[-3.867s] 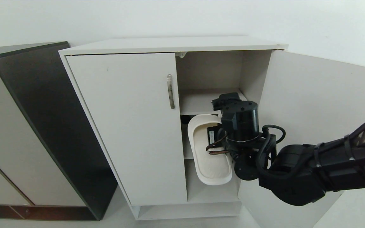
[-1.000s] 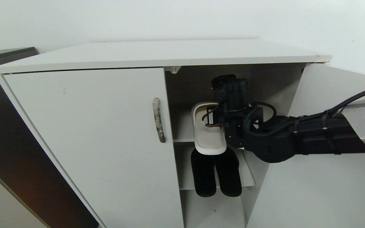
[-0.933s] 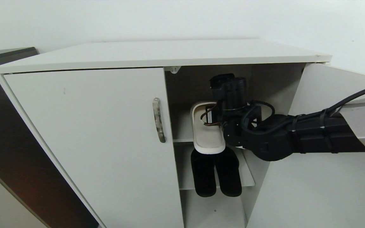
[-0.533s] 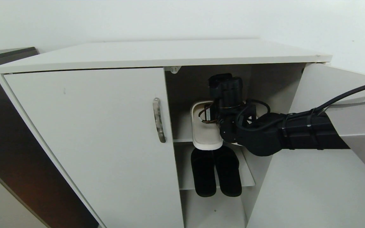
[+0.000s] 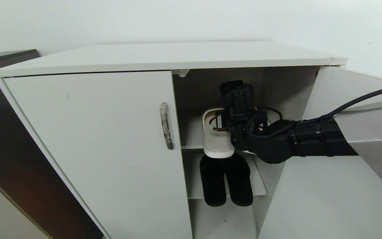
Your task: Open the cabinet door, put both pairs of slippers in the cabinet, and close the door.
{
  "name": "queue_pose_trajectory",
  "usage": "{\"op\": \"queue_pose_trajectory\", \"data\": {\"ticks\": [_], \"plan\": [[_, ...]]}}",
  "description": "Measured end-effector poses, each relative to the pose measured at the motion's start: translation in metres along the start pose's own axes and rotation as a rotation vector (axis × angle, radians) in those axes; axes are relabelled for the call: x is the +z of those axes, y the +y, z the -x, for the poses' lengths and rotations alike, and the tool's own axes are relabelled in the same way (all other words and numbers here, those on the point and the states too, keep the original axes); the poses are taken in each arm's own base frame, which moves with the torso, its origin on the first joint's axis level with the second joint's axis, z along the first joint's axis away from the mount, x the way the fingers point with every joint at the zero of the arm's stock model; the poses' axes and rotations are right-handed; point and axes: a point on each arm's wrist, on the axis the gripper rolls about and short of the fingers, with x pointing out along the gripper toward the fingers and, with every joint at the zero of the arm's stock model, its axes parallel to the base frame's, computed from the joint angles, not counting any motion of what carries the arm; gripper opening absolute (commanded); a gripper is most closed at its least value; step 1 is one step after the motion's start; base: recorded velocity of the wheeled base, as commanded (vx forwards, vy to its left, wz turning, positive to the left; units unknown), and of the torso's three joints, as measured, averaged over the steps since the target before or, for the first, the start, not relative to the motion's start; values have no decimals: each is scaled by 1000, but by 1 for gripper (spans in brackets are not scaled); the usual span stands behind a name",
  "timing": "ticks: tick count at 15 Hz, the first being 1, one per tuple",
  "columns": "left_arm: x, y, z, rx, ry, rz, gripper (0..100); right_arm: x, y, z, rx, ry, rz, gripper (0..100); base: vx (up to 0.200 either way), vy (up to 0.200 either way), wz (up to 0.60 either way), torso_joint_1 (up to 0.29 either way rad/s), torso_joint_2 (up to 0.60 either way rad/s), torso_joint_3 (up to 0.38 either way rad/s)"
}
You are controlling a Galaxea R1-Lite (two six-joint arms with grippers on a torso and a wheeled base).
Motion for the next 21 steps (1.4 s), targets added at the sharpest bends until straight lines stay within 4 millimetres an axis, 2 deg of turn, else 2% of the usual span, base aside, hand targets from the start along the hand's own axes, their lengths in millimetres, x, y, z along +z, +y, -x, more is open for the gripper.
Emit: {"op": "queue_pose_trajectory", "data": {"ticks": [4, 5, 9, 13, 14, 18, 19, 21], "plan": [[0, 0, 0, 0, 0, 0, 0, -2, 1, 0, 1, 5, 4, 0, 0, 0, 0, 0, 0, 0], [0, 0, 0, 0, 0, 0, 0, -4, 1, 0, 0, 9, 8, 100, 0, 0, 0, 0, 0, 0], [0, 0, 0, 0, 0, 0, 0, -8, 0, 3, 3, 23, 24, 100, 0, 0, 0, 0, 0, 0], [0, 0, 0, 0, 0, 0, 0, -8, 0, 20, 20, 31, 41, 100, 0, 0, 0, 0, 0, 0], [0, 0, 0, 0, 0, 0, 0, -7, -1, 27, 28, 31, 42, 100, 0, 0, 0, 0, 0, 0], [0, 0, 0, 0, 0, 0, 0, -9, 0, 73, 81, 15, 41, 100, 0, 0, 0, 0, 0, 0], [0, 0, 0, 0, 0, 0, 0, -11, -1, 83, 95, 7, 38, 0, 0, 0, 0, 0, 0, 0], [0, 0, 0, 0, 0, 0, 0, -19, -6, 104, 126, 0, 39, 0, 0, 0, 0, 0, 0, 0]]}}
